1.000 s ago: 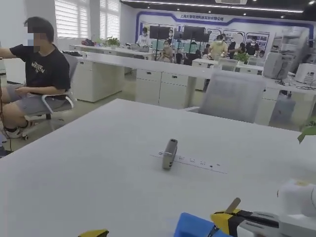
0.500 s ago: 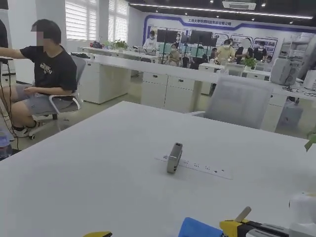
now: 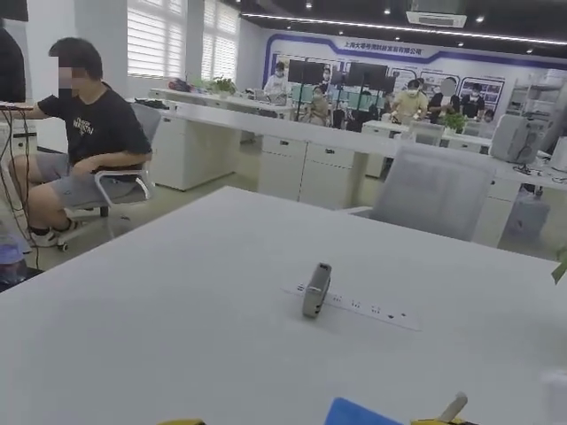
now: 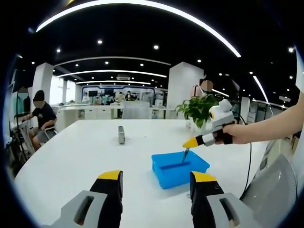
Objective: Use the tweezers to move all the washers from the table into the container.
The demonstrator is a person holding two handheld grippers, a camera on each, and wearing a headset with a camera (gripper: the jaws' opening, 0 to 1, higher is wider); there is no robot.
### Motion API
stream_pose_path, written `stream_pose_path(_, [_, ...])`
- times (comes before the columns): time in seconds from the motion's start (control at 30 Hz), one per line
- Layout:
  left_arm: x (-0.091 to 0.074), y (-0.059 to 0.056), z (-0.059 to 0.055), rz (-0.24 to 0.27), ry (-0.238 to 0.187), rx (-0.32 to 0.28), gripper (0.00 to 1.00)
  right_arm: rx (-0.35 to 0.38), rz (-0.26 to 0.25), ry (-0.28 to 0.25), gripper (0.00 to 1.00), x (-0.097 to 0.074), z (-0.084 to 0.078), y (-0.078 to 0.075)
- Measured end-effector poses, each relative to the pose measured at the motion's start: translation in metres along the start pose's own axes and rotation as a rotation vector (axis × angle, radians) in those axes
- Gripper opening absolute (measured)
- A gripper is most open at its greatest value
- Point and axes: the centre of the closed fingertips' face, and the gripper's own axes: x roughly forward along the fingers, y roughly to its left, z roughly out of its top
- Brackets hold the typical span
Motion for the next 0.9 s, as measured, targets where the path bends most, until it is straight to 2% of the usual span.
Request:
stream_pose_path(0.13, [0.0,0.0,-0.001,0.0,0.004,-0.002,0.56,0.005,-0.011,0.011,0.02,-0.001,-0.004,-0.006])
stream_pose_path(0.4, [0.001,0.0,-0.002,-0.005,0.01,-0.002,0.55,0.001,-0.027,0.024,0.02,0.001,-0.008,-0.009])
stream_pose_path(0.63, [0.001,-0.001,-0.004,-0.008,0.019,-0.002,0.54,-0.007,-0.031,0.049,0.02,0.0,-0.017,-0.004])
stream_pose_path(0.9, [0.001,0.0,-0.005,-0.008,0.023,-0.006,0.53,0.001,-0.035,0.066,0.03,0.001,-0.024,-0.005])
